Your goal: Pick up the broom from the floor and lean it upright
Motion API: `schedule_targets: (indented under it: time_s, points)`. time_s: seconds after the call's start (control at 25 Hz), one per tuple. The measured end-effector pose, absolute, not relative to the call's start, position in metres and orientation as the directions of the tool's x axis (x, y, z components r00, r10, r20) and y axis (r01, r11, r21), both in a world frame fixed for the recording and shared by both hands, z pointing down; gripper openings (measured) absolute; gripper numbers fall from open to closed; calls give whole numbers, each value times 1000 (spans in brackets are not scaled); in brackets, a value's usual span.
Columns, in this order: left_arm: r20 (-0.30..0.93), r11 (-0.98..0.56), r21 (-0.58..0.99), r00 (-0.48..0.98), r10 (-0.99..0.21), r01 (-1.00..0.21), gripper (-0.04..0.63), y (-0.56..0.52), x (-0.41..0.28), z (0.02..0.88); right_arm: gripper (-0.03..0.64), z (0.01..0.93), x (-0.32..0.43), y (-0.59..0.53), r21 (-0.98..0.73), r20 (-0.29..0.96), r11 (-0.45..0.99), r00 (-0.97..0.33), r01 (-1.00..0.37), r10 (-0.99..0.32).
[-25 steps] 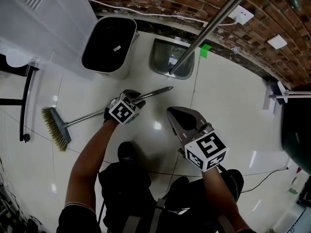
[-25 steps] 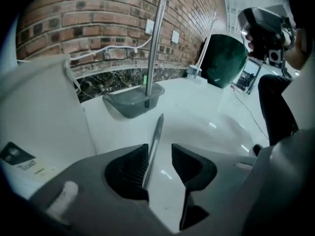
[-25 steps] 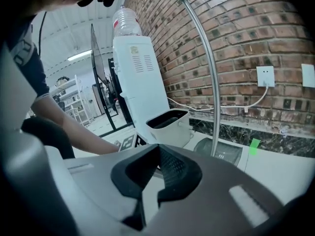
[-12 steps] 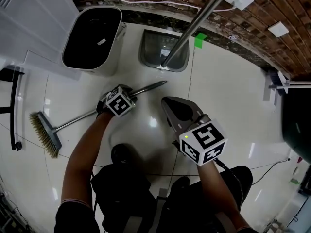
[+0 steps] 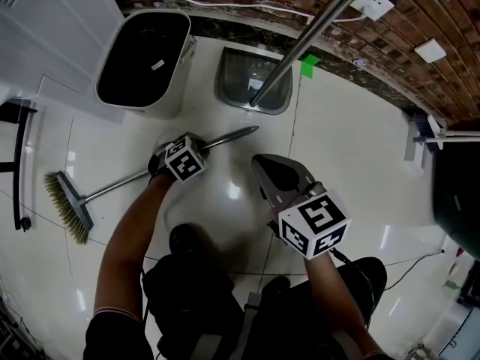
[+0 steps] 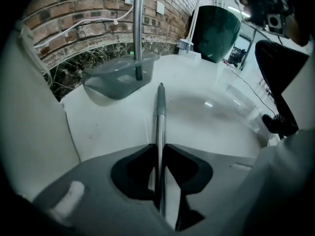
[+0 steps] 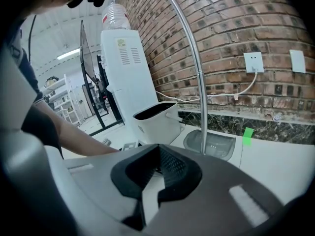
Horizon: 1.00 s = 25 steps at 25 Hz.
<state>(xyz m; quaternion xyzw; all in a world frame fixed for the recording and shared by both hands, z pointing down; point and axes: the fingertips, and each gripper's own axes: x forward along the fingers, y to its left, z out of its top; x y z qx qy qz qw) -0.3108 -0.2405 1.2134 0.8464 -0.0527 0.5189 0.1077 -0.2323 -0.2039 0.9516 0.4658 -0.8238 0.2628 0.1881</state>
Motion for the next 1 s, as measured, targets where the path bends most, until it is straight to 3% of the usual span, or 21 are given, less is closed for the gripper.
schedule_targets:
  time_s: [0.28, 0.6, 1.0]
  points:
    - [837, -969, 102, 545, -39, -225, 80, -256, -307, 1150, 3, 930, -233, -208, -265, 521, 446, -516, -855, -680]
    - [739, -977, 75, 668, -81, -202, 78, -245, -304, 1006, 3, 835, -233, -212, -280, 464, 454, -533, -846, -707]
    - [644, -990, 68, 763, -51, -124, 77, -205, -242, 822, 3, 675, -165, -185, -296, 470, 298, -410, -908, -782]
